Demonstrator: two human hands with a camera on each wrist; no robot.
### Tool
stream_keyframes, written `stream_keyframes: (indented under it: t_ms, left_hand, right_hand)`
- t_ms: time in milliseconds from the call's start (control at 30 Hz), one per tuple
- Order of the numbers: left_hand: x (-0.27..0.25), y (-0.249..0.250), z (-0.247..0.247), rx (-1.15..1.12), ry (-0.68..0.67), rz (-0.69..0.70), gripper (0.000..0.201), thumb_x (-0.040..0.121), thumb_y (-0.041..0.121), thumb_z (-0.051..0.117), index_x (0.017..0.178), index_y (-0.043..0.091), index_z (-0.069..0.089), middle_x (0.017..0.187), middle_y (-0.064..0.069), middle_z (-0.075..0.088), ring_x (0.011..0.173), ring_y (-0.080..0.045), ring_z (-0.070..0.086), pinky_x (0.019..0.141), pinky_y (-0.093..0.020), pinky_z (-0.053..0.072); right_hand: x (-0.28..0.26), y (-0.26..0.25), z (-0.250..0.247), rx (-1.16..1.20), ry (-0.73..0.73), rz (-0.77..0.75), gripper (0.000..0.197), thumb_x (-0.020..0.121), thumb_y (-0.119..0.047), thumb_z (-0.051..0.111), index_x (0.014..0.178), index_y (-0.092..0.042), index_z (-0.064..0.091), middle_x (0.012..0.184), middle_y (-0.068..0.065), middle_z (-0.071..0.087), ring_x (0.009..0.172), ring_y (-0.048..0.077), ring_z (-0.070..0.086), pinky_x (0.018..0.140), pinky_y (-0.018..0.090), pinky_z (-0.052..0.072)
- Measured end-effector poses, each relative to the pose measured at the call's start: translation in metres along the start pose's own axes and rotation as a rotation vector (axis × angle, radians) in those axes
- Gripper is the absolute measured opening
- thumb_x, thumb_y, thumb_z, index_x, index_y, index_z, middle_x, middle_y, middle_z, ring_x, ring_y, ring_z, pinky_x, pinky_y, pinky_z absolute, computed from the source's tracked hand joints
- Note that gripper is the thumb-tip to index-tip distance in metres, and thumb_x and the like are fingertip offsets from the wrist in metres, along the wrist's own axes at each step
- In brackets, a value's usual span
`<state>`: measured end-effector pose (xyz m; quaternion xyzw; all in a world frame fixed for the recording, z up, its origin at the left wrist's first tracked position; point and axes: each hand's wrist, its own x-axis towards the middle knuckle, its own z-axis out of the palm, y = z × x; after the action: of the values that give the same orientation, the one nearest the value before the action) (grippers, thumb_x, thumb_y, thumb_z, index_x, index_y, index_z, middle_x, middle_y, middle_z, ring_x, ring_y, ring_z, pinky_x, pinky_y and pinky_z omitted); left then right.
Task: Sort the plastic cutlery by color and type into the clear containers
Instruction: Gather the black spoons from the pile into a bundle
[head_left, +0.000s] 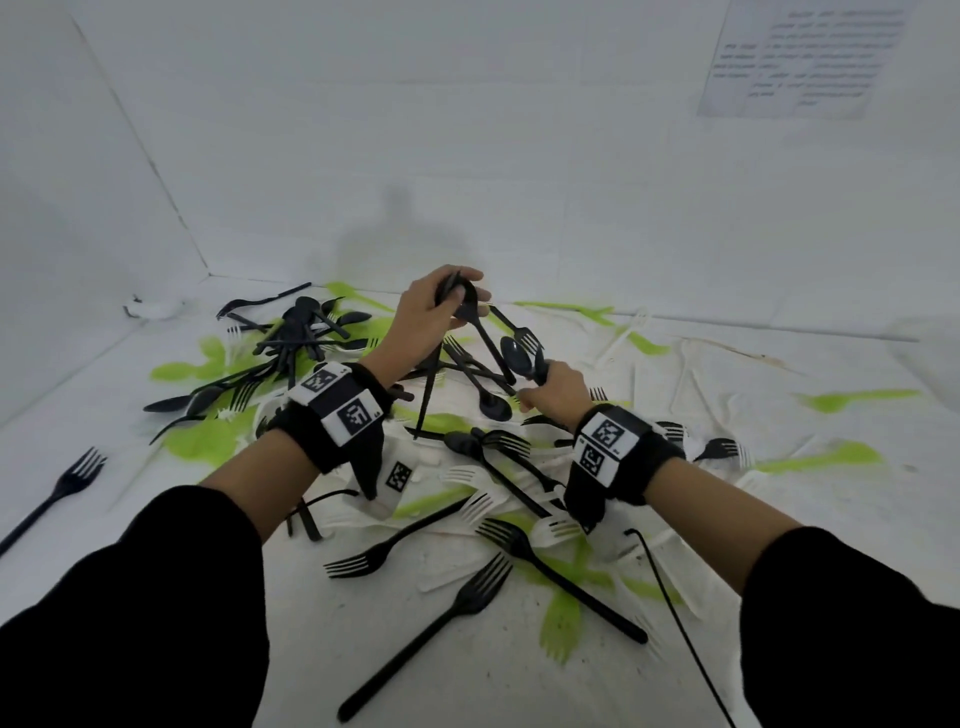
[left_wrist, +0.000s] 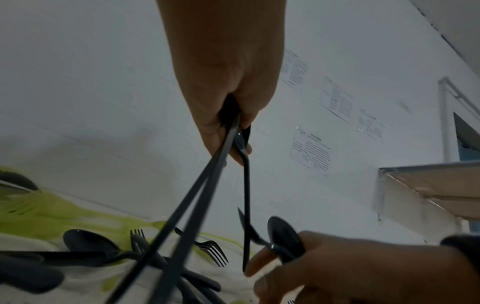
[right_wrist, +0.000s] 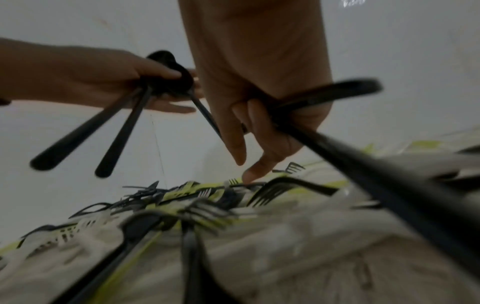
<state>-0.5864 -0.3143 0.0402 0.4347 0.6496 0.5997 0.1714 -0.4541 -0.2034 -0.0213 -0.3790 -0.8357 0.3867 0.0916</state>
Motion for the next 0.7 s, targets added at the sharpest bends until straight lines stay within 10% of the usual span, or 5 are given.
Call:
stream_keyframes:
  t_ms: [233, 367, 500, 700]
  left_hand:
    - [0.001, -0.002, -0.027, 0.102, 0.095, 0.098, 0.012, 0.096, 0.015, 0.051, 0.086, 0.019, 0.056, 0.069, 0.002, 0.051, 0.051, -0.014, 0.052, 0.048, -0.026, 0.048]
    - [-0.003, -0.010, -0.030, 0.234, -0.204, -0.078, 0.011, 0.091, 0.017, 0.060, 0.081, 0.019, 0.058, 0.065, -0.004, 0.052, 0.046, -0.007, 0.042, 0.039, -0.017, 0.035]
    - [-0.020, -0.028, -0.028, 0.559, -0.629, -0.214, 0.011, 0.088, 0.013, 0.063, 0.079, 0.019, 0.059, 0.066, 0.004, 0.055, 0.048, -0.001, 0.049, 0.045, -0.017, 0.039]
    - [-0.040, -0.054, -0.019, 0.737, -0.768, -0.118, 0.041, 0.069, 0.013, 0.081, 0.107, 0.012, 0.066, 0.095, 0.004, 0.060, 0.086, -0.009, 0.054, 0.075, -0.010, 0.040]
  right_hand:
    - [0.006, -0.008, 0.011, -0.250, -0.099, -0.024, 0.049, 0.077, -0.034, 0.073, 0.110, -0.004, 0.053, 0.101, 0.010, 0.062, 0.098, 0.027, 0.061, 0.071, 0.028, 0.043]
    - [0.007, -0.011, 0.011, -0.336, -0.121, -0.014, 0.041, 0.075, -0.025, 0.075, 0.105, -0.001, 0.060, 0.102, 0.015, 0.064, 0.096, 0.031, 0.062, 0.070, 0.031, 0.047]
    - [0.007, -0.004, 0.003, -0.190, -0.094, 0.029, 0.027, 0.075, -0.017, 0.073, 0.091, -0.001, 0.059, 0.086, 0.012, 0.054, 0.080, 0.024, 0.054, 0.047, 0.024, 0.035]
    - [-0.002, 0.005, -0.045, 0.353, 0.161, 0.065, 0.012, 0.080, -0.014, 0.068, 0.078, -0.008, 0.058, 0.058, 0.003, 0.042, 0.046, 0.010, 0.037, 0.030, 0.014, 0.025]
